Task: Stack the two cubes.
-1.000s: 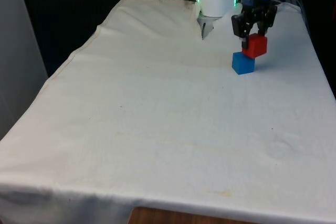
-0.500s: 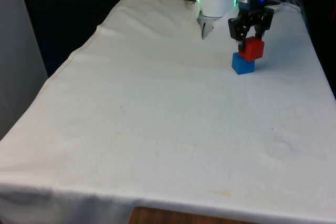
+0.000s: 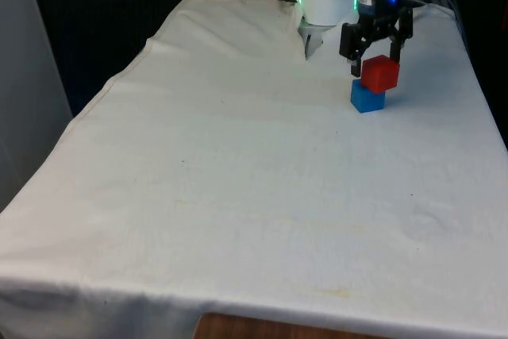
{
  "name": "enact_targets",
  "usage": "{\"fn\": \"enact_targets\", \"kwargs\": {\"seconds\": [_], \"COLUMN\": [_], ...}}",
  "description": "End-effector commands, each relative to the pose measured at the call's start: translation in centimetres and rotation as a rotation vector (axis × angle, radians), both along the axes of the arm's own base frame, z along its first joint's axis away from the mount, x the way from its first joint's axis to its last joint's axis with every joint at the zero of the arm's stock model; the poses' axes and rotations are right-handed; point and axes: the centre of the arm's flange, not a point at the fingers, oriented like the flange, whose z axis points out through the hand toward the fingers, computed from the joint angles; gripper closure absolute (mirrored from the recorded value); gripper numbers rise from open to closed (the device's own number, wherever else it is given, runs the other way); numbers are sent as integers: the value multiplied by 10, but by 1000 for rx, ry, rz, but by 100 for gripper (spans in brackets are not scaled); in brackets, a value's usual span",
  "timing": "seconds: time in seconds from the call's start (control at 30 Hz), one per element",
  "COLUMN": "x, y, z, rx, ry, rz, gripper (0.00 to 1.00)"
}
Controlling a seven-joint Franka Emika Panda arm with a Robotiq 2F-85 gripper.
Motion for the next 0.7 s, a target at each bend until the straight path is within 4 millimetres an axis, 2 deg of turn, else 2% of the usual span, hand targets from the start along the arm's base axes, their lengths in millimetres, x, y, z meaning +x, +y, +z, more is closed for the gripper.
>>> {"fn": "enact_targets", "kwargs": {"seconds": [0.0,0.13,0.3,0.33,0.47,0.67], "x": [0,1,3,3,3,6], "y": [-1,3,12,10,17,18], "z": [0,8,29,26,46,59], "rx": [1,-1,2,4,3,9], "ry": [-4,-11,-30,-31,-43,-63], "rz": [0,0,-2,1,-4,-21], "gripper": [0,0,0,0,0,0]}}
